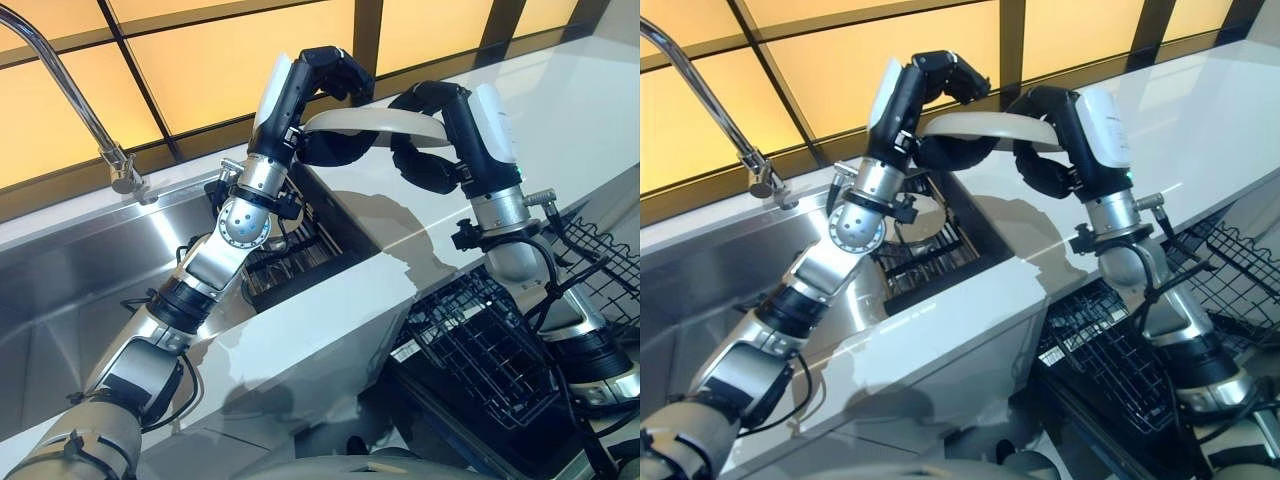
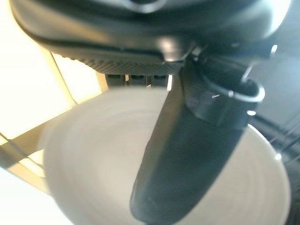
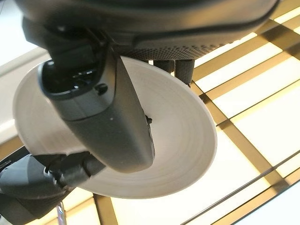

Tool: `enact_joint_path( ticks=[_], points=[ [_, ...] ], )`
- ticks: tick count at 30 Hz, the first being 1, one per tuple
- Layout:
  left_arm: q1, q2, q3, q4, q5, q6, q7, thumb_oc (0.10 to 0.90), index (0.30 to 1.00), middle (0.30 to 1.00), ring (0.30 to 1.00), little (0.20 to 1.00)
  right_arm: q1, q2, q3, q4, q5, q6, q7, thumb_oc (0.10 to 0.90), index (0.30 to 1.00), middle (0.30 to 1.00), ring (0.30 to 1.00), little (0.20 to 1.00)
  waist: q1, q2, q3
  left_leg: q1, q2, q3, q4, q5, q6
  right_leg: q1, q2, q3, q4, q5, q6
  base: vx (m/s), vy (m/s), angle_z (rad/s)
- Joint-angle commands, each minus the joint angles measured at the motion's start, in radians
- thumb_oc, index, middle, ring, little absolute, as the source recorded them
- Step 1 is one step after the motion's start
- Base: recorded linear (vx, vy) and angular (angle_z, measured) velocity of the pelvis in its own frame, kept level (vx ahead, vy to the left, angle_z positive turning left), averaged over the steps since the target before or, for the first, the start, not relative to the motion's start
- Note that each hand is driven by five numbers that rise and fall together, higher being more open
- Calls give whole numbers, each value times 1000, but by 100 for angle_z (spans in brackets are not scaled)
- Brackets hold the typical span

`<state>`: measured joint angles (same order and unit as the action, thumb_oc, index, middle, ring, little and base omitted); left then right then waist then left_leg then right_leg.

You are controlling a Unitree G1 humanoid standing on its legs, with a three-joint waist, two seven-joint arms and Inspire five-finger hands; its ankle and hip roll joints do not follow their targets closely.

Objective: Pick up plates and place into dishwasher.

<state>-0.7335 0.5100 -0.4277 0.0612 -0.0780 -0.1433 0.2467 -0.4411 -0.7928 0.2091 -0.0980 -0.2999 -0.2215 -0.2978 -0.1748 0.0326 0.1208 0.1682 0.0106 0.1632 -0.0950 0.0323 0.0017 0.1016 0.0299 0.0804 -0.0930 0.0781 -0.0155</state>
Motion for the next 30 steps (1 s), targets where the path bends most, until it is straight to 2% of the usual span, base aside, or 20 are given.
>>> enact_joint_path(
  ticks=[1, 3, 6, 13, 20, 24, 30],
  points=[
    [-51, 76, 25, 68, 8, -73, -14, 800, 900, 900, 900, 900, -56, -49, -140, 23, -15, -28, -87, 100, 300, 300, 300, 200, -3, -20, -134, 24, -33, 15, 8, -137, 64, 24, 19, -10, 6, -86, 47, 0, 0, 0],
    [-34, 101, 30, 96, 6, -94, -22, 800, 900, 900, 900, 900, -30, -83, -174, 28, -18, -33, -97, 100, 300, 300, 300, 200, -7, -19, -135, 24, -32, 22, 8, -138, 64, 23, 19, -5, 6, -84, 49, 0, 0, 0],
    [17, 121, 64, 127, -93, -149, -71, 800, 900, 900, 900, 900, 24, -128, -237, 46, -28, -31, -128, 100, 300, 300, 300, 200, -13, -20, -136, 24, -30, 31, 8, -139, 63, 19, 19, 1, 6, -82, 50, 5, 6, -3],
    [124, 96, 134, 136, -158, -190, -96, 800, 900, 900, 900, 900, 126, -178, -343, 52, -79, -33, -155, 100, 300, 300, 300, 200, -25, -24, -136, 26, -27, 44, 8, -140, 63, 15, 21, 15, 6, -77, 53, 8, 6, -6],
    [294, 124, 273, 200, -99, -218, -41, 800, 900, 900, 900, 900, 393, -251, -592, 29, -131, -15, -177, 100, 300, 300, 300, 200, -63, -30, -139, 29, -21, 80, 8, -144, 63, 5, 27, 50, 6, -70, 58, 14, 3, -7],
    [326, 146, 315, 226, -71, -219, 5, 800, 900, 900, 900, 900, 508, -249, -687, 20, -109, 2, -193, 100, 300, 300, 300, 200, -83, -29, -135, 29, -18, 100, 8, -145, 63, -1, 32, 68, 6, -65, 61, 6, -1, -17],
    [383, 153, 401, 235, -35, -234, 37, 800, 900, 900, 900, 900, 672, -181, -817, 38, -79, -4, -160, 100, 300, 300, 300, 200, -116, -22, -126, 32, -13, 127, 8, -147, 62, -9, 40, 95, 6, -57, 65, 10, 10, -16]
  ],
)
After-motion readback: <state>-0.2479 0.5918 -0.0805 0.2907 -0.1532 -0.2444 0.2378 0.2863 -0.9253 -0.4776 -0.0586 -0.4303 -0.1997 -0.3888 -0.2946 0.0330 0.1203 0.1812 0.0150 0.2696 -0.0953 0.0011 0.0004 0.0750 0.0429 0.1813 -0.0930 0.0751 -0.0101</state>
